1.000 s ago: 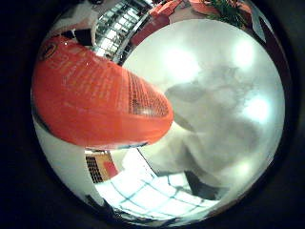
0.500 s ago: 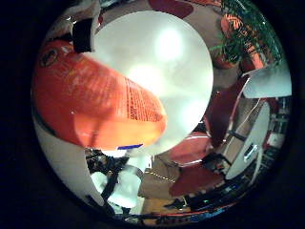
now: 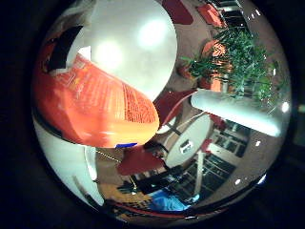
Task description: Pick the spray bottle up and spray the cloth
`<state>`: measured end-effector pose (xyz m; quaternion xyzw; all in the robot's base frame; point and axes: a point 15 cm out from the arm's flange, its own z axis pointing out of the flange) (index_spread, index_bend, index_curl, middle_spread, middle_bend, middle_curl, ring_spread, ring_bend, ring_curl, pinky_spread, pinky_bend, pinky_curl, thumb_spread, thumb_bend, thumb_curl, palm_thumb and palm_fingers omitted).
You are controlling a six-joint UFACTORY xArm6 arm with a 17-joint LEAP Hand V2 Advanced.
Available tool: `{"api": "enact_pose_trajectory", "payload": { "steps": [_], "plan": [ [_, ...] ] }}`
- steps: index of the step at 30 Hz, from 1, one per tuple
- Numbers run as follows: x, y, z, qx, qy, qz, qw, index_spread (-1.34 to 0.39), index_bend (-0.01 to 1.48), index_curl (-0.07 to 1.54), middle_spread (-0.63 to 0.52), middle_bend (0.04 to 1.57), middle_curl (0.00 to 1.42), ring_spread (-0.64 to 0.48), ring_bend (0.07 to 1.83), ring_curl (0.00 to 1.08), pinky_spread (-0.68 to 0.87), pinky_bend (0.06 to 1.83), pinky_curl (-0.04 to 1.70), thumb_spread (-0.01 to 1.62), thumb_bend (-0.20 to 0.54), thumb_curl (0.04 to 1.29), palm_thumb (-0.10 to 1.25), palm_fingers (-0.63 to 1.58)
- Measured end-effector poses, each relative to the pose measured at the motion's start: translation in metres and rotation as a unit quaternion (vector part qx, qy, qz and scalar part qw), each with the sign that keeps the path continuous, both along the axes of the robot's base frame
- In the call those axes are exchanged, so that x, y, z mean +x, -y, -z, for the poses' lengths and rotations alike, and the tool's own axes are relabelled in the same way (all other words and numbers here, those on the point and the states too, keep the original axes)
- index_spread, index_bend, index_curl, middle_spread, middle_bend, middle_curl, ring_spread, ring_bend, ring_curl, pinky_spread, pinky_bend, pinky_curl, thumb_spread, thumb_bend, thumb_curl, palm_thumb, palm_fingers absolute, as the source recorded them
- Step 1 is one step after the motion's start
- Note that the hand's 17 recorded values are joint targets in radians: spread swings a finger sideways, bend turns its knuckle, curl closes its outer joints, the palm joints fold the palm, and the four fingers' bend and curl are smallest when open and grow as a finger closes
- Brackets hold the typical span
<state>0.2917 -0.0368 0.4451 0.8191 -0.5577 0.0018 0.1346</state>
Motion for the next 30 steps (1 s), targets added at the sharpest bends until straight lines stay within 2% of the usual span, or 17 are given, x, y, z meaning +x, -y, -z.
{"api": "enact_pose_trajectory", "payload": {
  "steps": [8,12,19,26,30],
  "plan": [
    [-0.023,0.032,-0.012,-0.102,-0.050,0.003,0.994,-0.19,1.18,0.69,-0.07,1.38,0.59,-0.16,1.47,0.60,-0.17,1.01,1.37,1.01,-0.014,0.74,1.00,1.19],
    [-0.024,0.039,-0.016,-0.136,-0.056,-0.006,0.989,-0.19,1.18,0.69,-0.07,1.38,0.59,-0.16,1.47,0.60,-0.17,1.01,1.37,1.01,-0.013,0.74,1.00,1.19],
    [-0.021,0.032,-0.009,-0.137,-0.058,-0.015,0.989,-0.19,1.18,0.69,-0.07,1.38,0.60,-0.16,1.47,0.60,-0.18,1.01,1.37,1.02,-0.013,0.75,1.00,1.19],
    [-0.024,0.025,0.037,-0.146,-0.096,-0.034,0.984,-0.19,1.18,0.69,-0.07,1.38,0.60,-0.16,1.47,0.60,-0.18,1.01,1.38,1.02,-0.013,0.75,1.00,1.19],
    [-0.023,0.019,0.045,-0.138,-0.097,-0.036,0.985,-0.19,1.18,0.69,-0.07,1.38,0.60,-0.16,1.47,0.60,-0.18,1.01,1.38,1.02,-0.013,0.75,1.00,1.19]
  ]
}}
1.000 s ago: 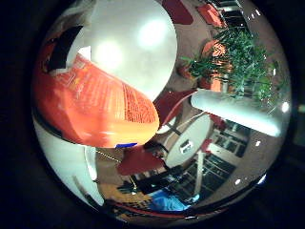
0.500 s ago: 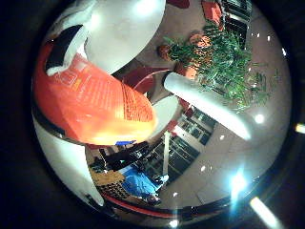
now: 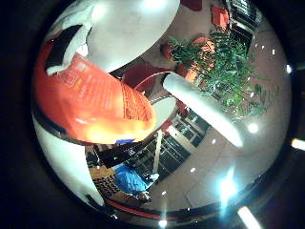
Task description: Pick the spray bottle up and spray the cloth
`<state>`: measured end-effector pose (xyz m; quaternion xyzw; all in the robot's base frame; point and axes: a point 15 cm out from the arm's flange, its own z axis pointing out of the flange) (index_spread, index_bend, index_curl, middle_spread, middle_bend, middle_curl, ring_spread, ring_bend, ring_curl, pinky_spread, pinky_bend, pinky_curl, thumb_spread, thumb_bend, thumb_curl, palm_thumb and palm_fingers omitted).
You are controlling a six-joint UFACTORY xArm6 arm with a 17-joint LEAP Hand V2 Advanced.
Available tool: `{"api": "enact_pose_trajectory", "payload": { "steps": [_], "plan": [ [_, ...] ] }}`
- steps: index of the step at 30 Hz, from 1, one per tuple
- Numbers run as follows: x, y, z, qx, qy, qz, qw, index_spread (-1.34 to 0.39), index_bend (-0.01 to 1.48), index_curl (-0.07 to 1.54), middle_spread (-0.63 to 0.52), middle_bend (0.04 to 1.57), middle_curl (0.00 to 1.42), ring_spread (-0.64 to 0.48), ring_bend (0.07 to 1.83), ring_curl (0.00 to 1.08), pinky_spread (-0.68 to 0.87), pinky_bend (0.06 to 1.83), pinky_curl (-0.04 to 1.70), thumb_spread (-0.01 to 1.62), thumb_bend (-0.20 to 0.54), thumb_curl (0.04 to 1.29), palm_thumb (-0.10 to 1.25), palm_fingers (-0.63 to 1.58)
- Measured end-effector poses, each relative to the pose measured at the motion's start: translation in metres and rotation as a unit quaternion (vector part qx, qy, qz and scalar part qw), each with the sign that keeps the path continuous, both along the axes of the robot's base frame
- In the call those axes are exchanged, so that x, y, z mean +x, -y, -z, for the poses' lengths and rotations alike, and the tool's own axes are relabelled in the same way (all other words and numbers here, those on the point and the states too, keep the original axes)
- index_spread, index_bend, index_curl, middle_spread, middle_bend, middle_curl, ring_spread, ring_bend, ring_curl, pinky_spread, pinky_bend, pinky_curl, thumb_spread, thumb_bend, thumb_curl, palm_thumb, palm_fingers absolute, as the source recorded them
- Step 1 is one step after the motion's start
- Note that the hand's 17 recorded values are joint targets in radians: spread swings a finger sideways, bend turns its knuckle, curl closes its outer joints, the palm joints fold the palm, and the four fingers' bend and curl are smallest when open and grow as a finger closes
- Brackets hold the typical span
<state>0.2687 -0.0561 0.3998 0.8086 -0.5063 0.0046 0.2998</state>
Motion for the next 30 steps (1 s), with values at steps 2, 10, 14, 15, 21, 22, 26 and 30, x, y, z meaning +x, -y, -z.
{"api": "enact_pose_trajectory", "payload": {
  "steps": [2,10,14,15,21,22,26,30],
  "plan": [
    [0.001,-0.008,0.001,0.018,0.003,-0.002,1.000,-0.19,1.18,0.69,-0.07,1.38,0.60,-0.16,1.47,0.60,-0.18,1.00,1.38,1.02,-0.013,0.75,1.00,1.19],
    [0.024,-0.081,-0.033,0.165,0.061,-0.010,0.984,-0.19,1.18,0.69,-0.07,1.38,0.60,-0.16,1.47,0.60,-0.18,1.00,1.38,1.02,-0.009,0.76,1.03,1.19],
    [0.038,-0.136,-0.059,0.270,0.079,-0.004,0.960,-0.19,1.18,0.69,-0.07,1.38,0.60,-0.16,1.47,0.60,-0.18,1.00,1.38,1.01,-0.013,0.76,1.03,1.19],
    [0.042,-0.151,-0.066,0.297,0.083,-0.002,0.951,-0.19,1.18,0.69,-0.07,1.38,0.60,-0.16,1.47,0.60,-0.18,1.00,1.38,1.01,-0.013,0.76,1.03,1.19],
    [0.066,-0.230,-0.106,0.448,0.120,0.003,0.886,-0.19,1.18,0.69,-0.07,1.38,0.60,-0.16,1.47,0.60,-0.18,1.00,1.38,1.01,-0.013,0.77,1.03,1.19],
    [0.071,-0.240,-0.113,0.469,0.130,0.004,0.874,-0.19,1.17,0.69,-0.07,1.38,0.60,-0.16,1.47,0.60,-0.18,1.00,1.38,1.01,-0.013,0.77,1.03,1.19],
    [0.080,-0.277,-0.126,0.544,0.130,0.017,0.829,-0.19,1.18,0.69,-0.07,1.37,0.60,-0.16,1.47,0.60,-0.18,1.00,1.38,1.01,-0.013,0.77,1.03,1.19],
    [0.089,-0.301,-0.103,0.594,0.115,0.051,0.795,-0.19,1.17,0.69,-0.07,1.37,0.60,-0.16,1.47,0.60,-0.19,1.00,1.39,1.01,-0.013,0.77,1.03,1.19]
  ]
}}
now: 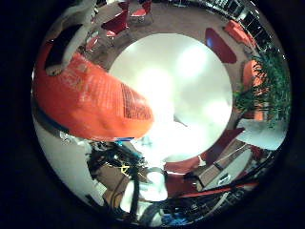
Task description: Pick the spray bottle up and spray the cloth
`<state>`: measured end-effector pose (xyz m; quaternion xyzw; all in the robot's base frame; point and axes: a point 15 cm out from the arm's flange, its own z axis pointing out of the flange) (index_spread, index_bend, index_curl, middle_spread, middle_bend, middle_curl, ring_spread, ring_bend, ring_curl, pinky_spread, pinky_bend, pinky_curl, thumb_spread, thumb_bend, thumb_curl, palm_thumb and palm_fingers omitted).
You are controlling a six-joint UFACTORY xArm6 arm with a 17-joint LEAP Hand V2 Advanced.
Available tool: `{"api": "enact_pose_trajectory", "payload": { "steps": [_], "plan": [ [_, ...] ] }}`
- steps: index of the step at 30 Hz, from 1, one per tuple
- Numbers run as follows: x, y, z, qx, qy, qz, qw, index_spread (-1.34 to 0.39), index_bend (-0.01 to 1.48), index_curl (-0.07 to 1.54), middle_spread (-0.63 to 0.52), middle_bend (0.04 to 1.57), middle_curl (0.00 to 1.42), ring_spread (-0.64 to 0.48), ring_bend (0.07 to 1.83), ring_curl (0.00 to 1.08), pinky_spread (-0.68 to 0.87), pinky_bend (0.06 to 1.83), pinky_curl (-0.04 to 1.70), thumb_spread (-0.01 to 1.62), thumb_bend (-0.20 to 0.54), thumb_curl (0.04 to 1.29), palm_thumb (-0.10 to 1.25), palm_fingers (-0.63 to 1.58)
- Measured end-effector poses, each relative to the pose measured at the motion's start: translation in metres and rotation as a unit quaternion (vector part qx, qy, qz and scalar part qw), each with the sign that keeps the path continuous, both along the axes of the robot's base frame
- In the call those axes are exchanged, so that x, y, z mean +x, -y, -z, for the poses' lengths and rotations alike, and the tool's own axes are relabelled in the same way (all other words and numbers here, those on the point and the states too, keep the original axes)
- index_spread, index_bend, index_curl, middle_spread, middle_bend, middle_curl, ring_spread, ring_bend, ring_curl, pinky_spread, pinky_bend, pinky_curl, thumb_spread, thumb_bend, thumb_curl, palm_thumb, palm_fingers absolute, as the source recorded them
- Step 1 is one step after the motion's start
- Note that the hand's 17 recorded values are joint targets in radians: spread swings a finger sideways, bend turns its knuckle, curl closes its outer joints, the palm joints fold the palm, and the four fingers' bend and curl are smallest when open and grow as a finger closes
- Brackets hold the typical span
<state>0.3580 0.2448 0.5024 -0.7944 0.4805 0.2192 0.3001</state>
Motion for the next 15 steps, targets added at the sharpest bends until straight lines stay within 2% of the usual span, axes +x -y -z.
{"api": "enact_pose_trajectory", "payload": {
  "steps": [8,15],
  "plan": [
    [0.005,-0.028,0.096,0.089,-0.011,0.014,0.996,-0.19,1.17,0.69,-0.07,1.37,0.59,-0.16,1.47,0.60,-0.19,0.99,1.40,1.01,-0.010,0.77,1.04,1.19],
    [0.006,-0.053,0.155,0.144,0.024,0.019,0.989,-0.19,1.17,0.69,-0.07,1.37,0.59,-0.16,1.47,0.60,-0.19,0.99,1.41,0.99,-0.014,0.78,1.03,1.19]
  ]
}}
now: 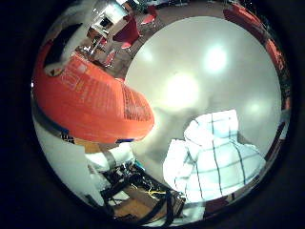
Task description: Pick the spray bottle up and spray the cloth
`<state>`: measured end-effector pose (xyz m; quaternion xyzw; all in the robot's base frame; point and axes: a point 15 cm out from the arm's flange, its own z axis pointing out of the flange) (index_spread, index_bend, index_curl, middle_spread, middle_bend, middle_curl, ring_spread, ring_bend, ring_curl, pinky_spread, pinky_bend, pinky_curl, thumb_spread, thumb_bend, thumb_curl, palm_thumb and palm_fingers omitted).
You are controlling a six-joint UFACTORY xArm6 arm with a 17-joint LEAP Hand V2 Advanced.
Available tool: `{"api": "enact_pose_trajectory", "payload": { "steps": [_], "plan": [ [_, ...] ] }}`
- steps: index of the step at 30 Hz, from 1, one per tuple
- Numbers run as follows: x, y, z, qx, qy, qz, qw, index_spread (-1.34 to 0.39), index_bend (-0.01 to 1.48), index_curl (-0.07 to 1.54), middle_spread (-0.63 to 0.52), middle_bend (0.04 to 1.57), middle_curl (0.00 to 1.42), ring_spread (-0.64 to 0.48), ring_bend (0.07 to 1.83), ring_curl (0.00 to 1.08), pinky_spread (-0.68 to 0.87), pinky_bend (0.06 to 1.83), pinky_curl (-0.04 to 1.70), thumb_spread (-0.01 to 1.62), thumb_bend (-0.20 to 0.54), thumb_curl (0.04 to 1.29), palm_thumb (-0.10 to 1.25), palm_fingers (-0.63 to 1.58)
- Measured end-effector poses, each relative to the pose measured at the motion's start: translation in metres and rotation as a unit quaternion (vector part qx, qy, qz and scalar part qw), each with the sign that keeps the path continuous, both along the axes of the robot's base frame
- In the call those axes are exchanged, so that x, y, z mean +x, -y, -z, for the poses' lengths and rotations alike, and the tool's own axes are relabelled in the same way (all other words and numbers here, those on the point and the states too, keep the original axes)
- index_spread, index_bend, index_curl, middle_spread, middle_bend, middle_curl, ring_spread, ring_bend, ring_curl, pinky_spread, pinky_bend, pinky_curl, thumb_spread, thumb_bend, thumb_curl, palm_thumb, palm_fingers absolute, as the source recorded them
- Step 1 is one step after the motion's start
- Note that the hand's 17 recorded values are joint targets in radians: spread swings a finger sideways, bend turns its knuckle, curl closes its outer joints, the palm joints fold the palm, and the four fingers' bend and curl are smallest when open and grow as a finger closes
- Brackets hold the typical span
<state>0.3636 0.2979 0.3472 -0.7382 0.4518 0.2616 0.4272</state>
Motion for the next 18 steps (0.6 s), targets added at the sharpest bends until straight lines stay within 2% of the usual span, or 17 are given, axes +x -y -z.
{"api": "enact_pose_trajectory", "payload": {
  "steps": [6,18],
  "plan": [
    [-0.001,-0.012,0.033,0.017,0.009,-0.009,1.000,-0.19,1.17,0.70,-0.07,1.37,0.59,-0.16,1.47,0.60,-0.19,0.98,1.41,0.99,-0.013,0.78,1.02,1.19],
    [0.002,-0.018,0.066,0.000,-0.004,-0.009,1.000,-0.19,1.16,0.71,-0.07,1.37,0.59,-0.16,1.47,0.60,-0.20,0.98,1.38,0.99,-0.014,0.79,0.99,1.19]
  ]
}}
